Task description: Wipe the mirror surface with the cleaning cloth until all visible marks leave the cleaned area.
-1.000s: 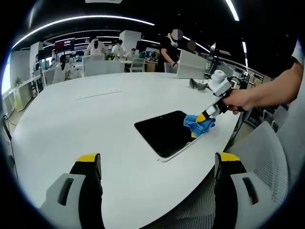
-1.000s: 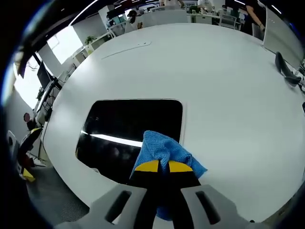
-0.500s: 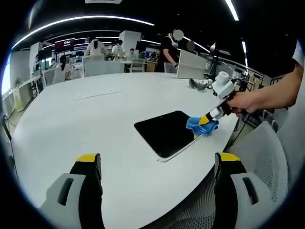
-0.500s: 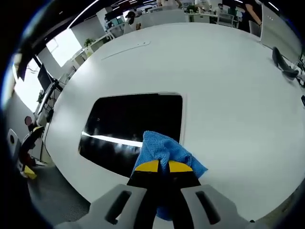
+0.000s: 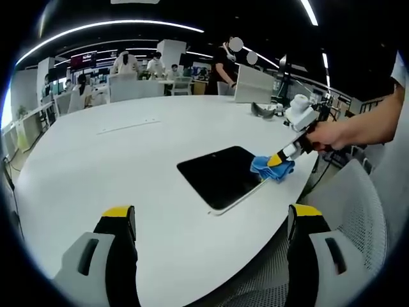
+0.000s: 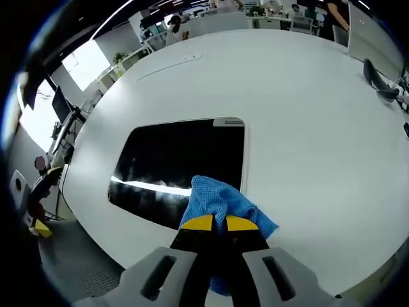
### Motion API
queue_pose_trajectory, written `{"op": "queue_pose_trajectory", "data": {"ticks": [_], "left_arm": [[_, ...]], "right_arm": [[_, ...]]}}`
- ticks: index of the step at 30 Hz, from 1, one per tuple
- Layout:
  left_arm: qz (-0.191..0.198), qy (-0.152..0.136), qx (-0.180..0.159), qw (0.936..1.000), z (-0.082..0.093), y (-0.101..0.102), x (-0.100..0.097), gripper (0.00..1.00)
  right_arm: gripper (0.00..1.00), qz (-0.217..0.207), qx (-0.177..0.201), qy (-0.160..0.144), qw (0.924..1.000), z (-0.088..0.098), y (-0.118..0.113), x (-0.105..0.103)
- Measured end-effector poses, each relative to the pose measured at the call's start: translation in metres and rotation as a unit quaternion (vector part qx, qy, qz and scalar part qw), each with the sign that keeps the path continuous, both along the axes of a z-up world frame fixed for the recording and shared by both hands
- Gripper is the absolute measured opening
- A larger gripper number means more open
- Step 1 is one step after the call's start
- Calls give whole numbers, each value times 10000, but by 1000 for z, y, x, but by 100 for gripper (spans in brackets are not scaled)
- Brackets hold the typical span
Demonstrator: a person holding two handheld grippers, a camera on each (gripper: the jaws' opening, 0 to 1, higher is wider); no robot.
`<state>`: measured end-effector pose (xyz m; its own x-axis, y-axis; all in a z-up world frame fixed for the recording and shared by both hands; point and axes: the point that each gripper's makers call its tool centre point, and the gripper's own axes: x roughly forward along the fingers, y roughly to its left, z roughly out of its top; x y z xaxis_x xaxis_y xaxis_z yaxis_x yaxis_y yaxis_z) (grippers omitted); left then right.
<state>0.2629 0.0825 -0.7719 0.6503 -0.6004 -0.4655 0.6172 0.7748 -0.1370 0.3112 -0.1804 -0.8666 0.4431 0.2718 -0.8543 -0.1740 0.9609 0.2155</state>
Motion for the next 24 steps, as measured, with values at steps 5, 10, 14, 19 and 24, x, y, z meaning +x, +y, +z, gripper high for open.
{"op": "queue_pose_trajectory", "data": {"ticks": [5,10,14,19,24], "left_arm": [[-16,31,0,10000,-1,-1,-1,99],[-2,-12,-31,10000,1,0,0,99],[23,-35,-49,10000,2,0,1,99],[32,-78,-49,10000,4,1,1,99],[30,-94,-50,9999,4,1,2,99]], "right_arm": [[0,-39,8,19,10000,0,0,0],[0,-132,11,-1,9999,0,0,0],[0,-132,1,28,9999,0,3,0],[0,-100,-32,38,9999,1,6,-1],[0,-187,16,59,9998,0,7,-2]]}}
